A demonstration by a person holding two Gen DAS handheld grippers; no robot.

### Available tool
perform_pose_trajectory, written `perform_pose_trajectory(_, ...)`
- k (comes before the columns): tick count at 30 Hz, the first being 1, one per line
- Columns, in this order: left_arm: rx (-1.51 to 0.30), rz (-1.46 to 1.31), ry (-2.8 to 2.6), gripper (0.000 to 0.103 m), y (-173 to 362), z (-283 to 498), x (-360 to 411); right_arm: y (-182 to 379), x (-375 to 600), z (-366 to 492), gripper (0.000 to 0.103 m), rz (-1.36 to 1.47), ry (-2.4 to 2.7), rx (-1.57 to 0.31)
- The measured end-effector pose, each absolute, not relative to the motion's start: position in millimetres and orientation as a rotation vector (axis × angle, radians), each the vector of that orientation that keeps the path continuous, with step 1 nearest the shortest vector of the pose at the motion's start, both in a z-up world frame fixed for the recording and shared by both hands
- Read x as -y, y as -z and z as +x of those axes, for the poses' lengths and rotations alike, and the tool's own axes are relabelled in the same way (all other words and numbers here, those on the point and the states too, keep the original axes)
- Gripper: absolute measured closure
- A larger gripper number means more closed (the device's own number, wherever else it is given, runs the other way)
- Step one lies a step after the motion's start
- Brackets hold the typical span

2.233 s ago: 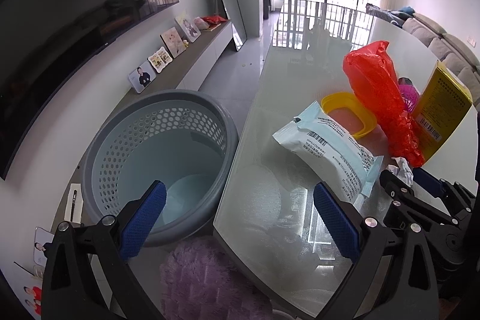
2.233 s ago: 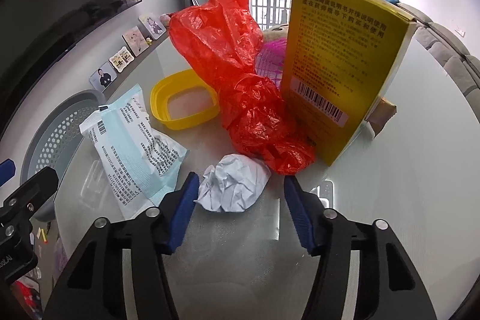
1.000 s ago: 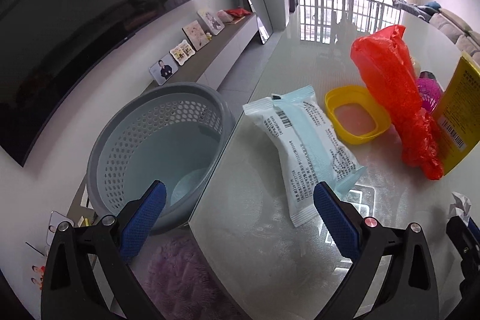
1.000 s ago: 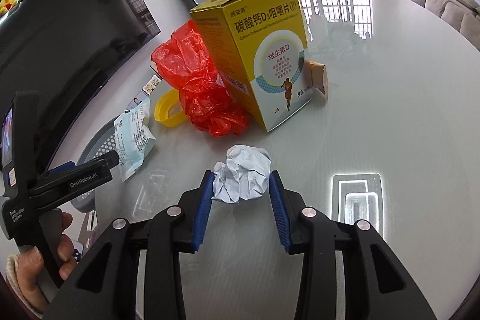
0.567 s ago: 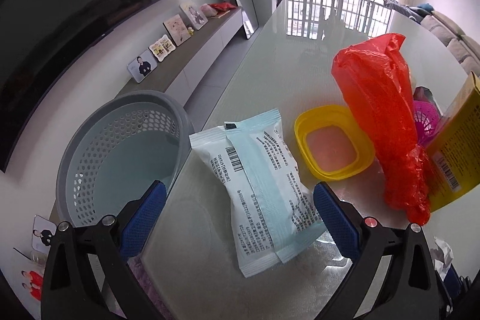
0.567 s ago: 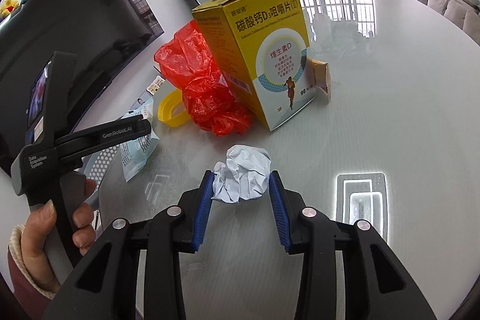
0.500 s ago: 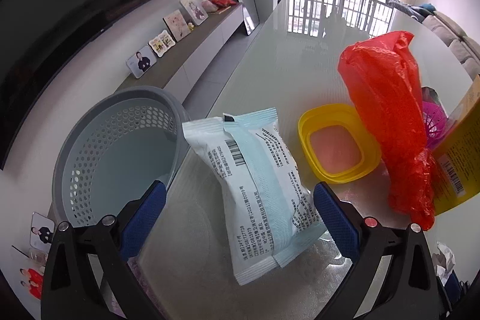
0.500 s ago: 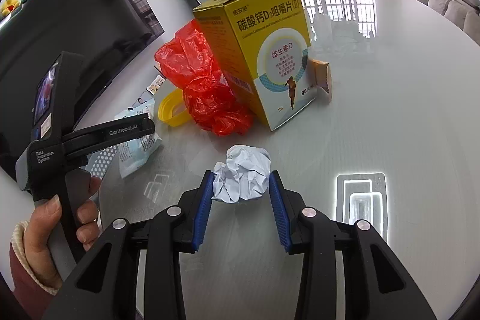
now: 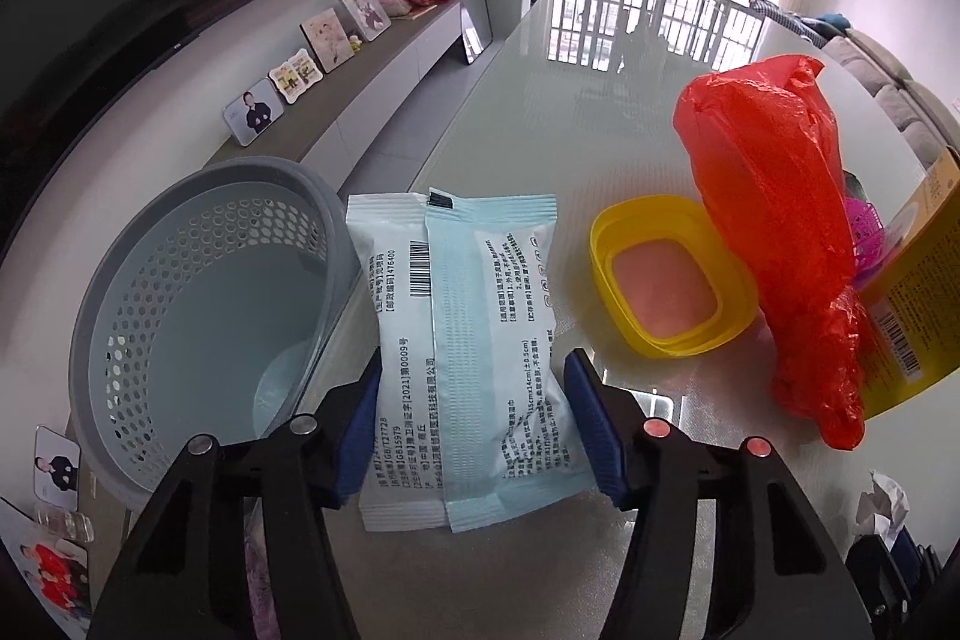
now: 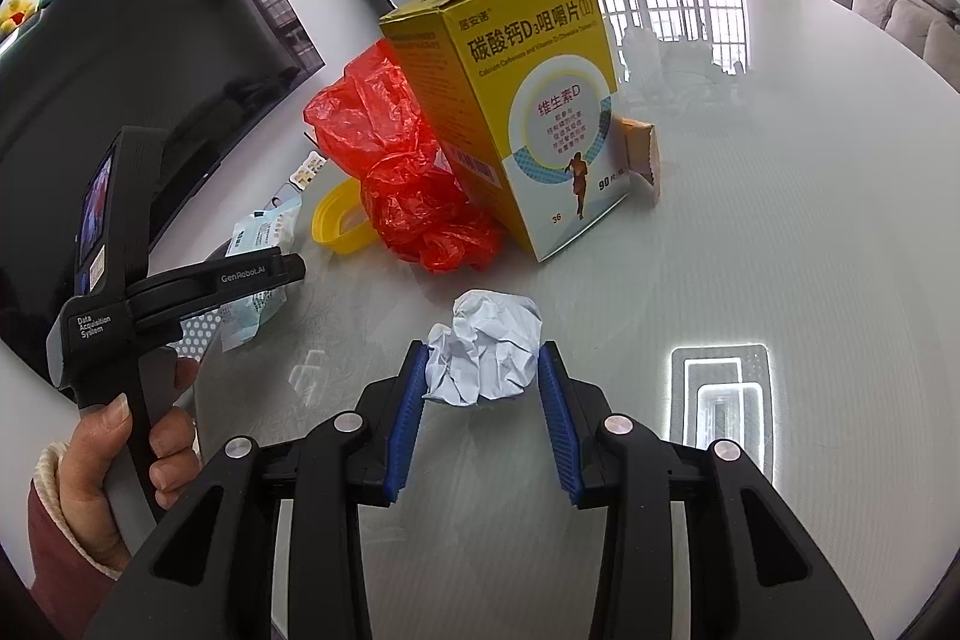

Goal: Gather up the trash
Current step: 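Grasp the light-blue wipe pack with the left tool while the right tool holds the paper ball, then carry the wipe pack and paper ball with both tools over the grey basket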

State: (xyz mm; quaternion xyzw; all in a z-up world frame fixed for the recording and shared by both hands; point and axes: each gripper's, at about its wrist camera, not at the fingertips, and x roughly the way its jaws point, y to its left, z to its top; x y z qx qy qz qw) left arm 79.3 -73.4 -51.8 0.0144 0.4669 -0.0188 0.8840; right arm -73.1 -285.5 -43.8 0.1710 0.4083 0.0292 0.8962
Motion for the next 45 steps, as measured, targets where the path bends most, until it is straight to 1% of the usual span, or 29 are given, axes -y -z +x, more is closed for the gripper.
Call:
perform_pose_trajectory(13,-0.898,0.092,0.095,0.048,30,28,67,39,271,-71,0.066,0.301,-0.003,-0.855)
perform_pose_trajectory(22,-0.851,0.126,0.141,0.048,15,9,48,31,245,-71,0.066,0.259,0.024,-0.844)
perform_pose_trajectory(31,-0.831,0.115,0.148,0.048,11,8,8,9,197,-55,0.066,0.2,-0.025,-0.814)
perform_pose_trajectory(45,-0.826,0.064,0.08,0.048,7,18,-70,1,106,-6,0.066,0.103,-0.163,-0.841)
